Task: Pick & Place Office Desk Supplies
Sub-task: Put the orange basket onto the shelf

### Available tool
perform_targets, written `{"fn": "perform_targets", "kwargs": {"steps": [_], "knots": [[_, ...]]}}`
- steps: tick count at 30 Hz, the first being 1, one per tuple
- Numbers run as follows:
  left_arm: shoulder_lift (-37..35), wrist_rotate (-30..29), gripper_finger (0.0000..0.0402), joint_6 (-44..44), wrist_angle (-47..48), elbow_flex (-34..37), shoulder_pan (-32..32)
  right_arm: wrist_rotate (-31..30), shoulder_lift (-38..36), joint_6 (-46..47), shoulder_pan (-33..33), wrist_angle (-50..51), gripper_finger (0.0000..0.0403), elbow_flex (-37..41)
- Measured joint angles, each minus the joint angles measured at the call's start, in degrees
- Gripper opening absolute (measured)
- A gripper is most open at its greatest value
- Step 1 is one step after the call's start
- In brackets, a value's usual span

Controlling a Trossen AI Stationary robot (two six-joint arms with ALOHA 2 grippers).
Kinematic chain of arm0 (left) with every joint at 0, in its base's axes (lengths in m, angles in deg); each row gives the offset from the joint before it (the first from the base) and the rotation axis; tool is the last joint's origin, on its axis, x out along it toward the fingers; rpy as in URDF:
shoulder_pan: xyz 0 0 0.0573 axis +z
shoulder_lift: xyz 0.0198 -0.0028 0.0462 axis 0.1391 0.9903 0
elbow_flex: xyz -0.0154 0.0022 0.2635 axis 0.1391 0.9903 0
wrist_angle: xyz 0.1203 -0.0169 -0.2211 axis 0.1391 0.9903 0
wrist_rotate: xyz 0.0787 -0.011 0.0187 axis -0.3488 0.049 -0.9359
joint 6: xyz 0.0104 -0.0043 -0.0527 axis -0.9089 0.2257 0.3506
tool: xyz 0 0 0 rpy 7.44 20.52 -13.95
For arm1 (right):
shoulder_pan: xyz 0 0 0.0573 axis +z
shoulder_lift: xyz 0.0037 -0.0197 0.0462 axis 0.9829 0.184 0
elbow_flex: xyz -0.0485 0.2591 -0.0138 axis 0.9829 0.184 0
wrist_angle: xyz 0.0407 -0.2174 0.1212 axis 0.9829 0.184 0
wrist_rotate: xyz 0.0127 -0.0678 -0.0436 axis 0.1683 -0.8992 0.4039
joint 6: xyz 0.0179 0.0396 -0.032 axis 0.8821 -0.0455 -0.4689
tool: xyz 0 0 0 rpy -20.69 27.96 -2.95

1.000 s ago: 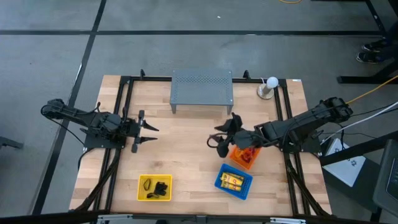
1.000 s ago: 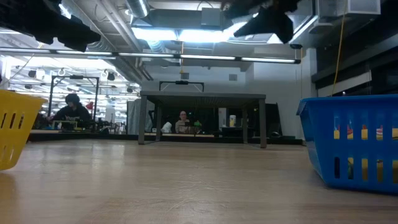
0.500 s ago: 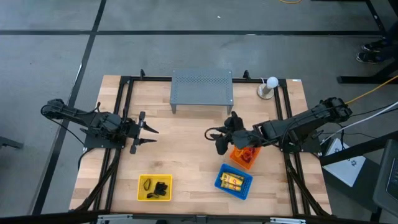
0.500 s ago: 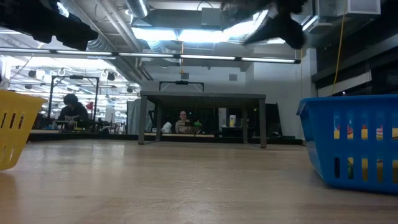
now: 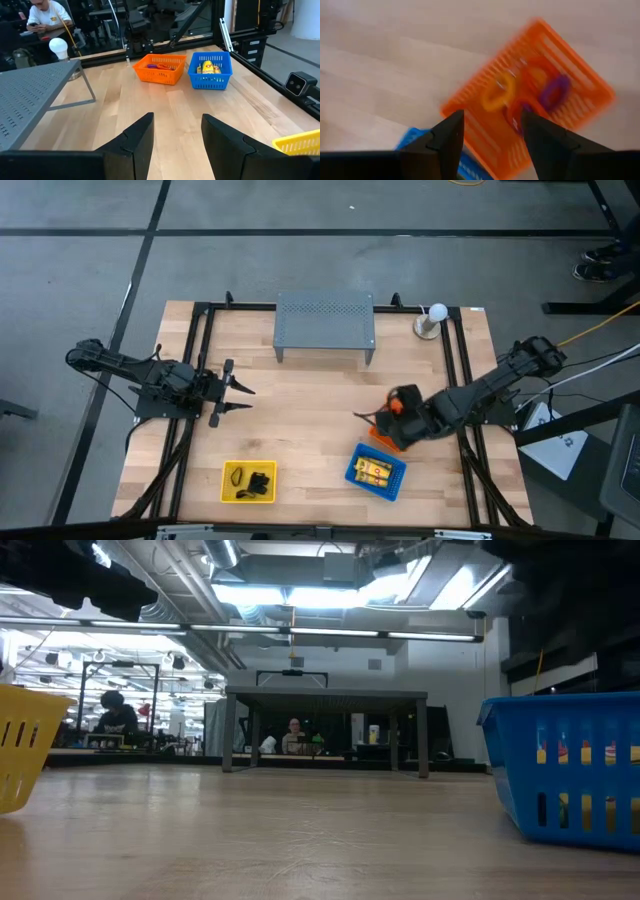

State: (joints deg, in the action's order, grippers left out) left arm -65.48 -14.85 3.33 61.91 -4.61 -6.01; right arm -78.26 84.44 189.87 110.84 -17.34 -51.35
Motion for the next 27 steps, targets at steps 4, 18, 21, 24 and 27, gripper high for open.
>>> {"fn": "perform_targets", "kwargs": {"steps": [4,18,21,24,27], "knots": [[0.0,0.0,0.0161,0.6,0.0,0.0,0.0,0.7,0.0,12.6,4.5,2.3,0.0197,0.0],[0.0,0.4,0.0161,3.7,2.1,0.0,0.0,6.3,7.9,23.3,5.6,3.2,0.0197,0.1],[0.0,0.5,0.0161,4.2,3.0,0.0,0.0,7.7,9.6,23.7,5.4,3.3,0.0197,0.1],[0.4,0.6,0.0161,4.8,3.2,0.0,0.0,7.9,10.3,23.9,5.4,3.4,0.0197,0.1],[0.7,0.6,0.0161,4.9,3.2,0.0,0.0,8.1,10.3,24.2,5.1,3.8,0.0196,0.1]]}}
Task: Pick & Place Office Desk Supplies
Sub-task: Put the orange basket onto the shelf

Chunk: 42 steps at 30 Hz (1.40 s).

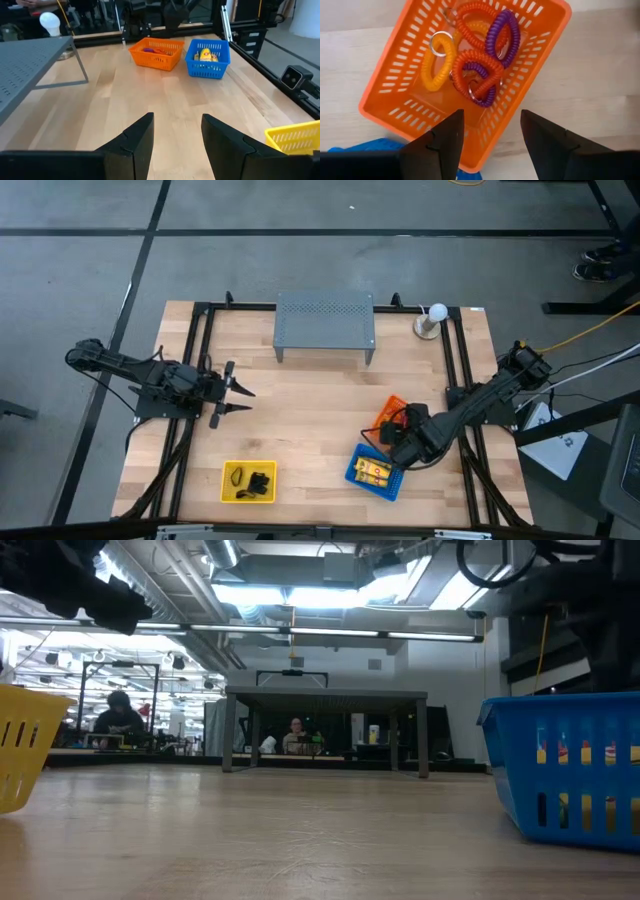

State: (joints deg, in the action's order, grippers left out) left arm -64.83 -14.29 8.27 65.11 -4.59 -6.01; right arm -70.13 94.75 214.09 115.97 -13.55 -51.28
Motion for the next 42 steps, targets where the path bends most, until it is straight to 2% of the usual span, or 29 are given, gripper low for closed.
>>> {"fn": "perform_targets", "kwargs": {"steps": [14,25,29,35,36,42], "knots": [[2.5,0.1,0.0161,0.6,0.0,0.0,0.0,0.0,0.4,2.1,0.0,0.8,0.0196,3.8],[2.5,0.0,0.0161,0.6,0.4,0.0,0.0,1.4,2.5,2.4,0.4,-7.6,0.0194,9.3],[2.5,0.0,0.0161,0.6,0.6,0.0,0.0,1.5,3.5,2.0,0.4,-8.5,0.0157,9.4],[2.5,0.0,0.0161,0.5,0.7,0.0,0.0,0.6,3.6,0.6,0.4,-9.1,0.0024,9.4],[2.5,0.0,0.0161,0.5,0.7,0.0,0.0,-0.1,3.6,0.2,0.4,-9.1,0.0013,9.4],[2.5,0.0,0.0161,0.5,0.7,0.0,0.0,-2.8,2.8,-0.8,-0.6,-7.8,0.0006,8.0]]}}
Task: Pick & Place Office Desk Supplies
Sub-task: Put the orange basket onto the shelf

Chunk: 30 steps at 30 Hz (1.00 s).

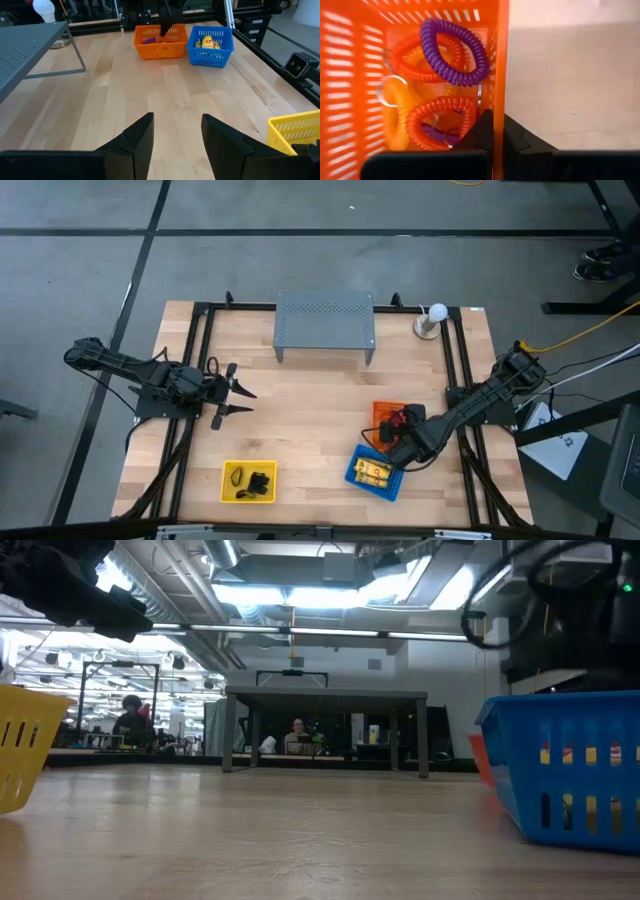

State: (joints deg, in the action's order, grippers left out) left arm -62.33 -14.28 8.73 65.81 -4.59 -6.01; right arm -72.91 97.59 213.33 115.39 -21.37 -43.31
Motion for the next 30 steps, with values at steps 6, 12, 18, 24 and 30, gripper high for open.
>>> {"fn": "perform_targets", "kwargs": {"steps": [6,12,18,24,30], "knots": [[0.0,0.0,0.0161,0.2,0.0,0.0,0.0,-4.2,-2.1,-1.4,-0.8,9.3,0.0004,-7.4],[0.0,0.1,0.0161,0.1,0.0,0.0,0.0,-9.8,-4.6,-2.9,-2.0,22.4,0.0003,-17.7],[0.0,1.5,0.0161,0.0,-0.9,0.0,0.0,-12.9,-7.5,-11.6,-8.0,27.8,0.0002,-23.7],[0.0,1.5,0.0161,0.2,-1.0,0.0,0.0,-13.9,-10.5,-29.6,-21.2,24.3,0.0002,-24.9],[0.0,1.6,0.0161,1.0,-0.9,0.0,0.0,-14.9,-13.6,-50.5,-34.4,11.8,0.0001,-26.0]]}}
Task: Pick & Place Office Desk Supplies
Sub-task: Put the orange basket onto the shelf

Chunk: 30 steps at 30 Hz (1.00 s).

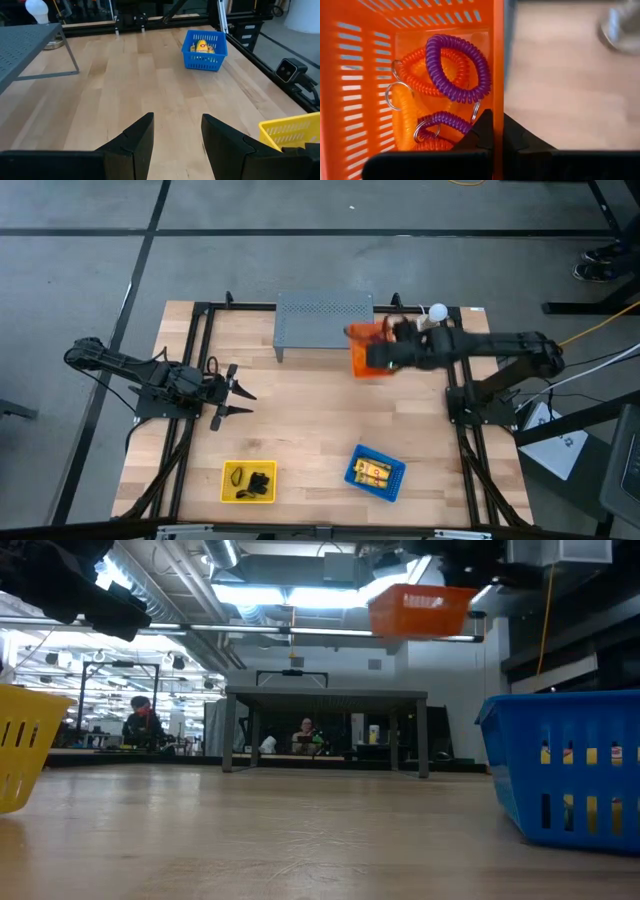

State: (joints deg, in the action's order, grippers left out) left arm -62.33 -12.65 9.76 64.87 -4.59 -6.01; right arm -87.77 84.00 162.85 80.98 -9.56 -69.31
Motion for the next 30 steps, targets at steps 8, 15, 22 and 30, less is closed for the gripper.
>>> {"fn": "perform_targets", "kwargs": {"steps": [8,15,22,30], "knots": [[0.0,0.0,0.0161,0.7,0.0,0.0,0.0,8.5,0.6,-17.0,-17.0,-6.5,0.0002,-1.9],[0.0,0.0,0.0161,1.6,0.0,0.0,0.0,16.6,3.7,-24.0,-26.5,-12.4,0.0003,-1.9],[0.0,-0.1,0.0161,2.2,0.0,0.0,0.0,19.4,6.5,-26.3,-31.6,-15.2,0.0003,-1.9],[0.0,-0.1,0.0161,2.0,0.0,0.0,0.0,19.4,9.5,-27.7,-35.0,-16.5,0.0003,-1.9]]}}
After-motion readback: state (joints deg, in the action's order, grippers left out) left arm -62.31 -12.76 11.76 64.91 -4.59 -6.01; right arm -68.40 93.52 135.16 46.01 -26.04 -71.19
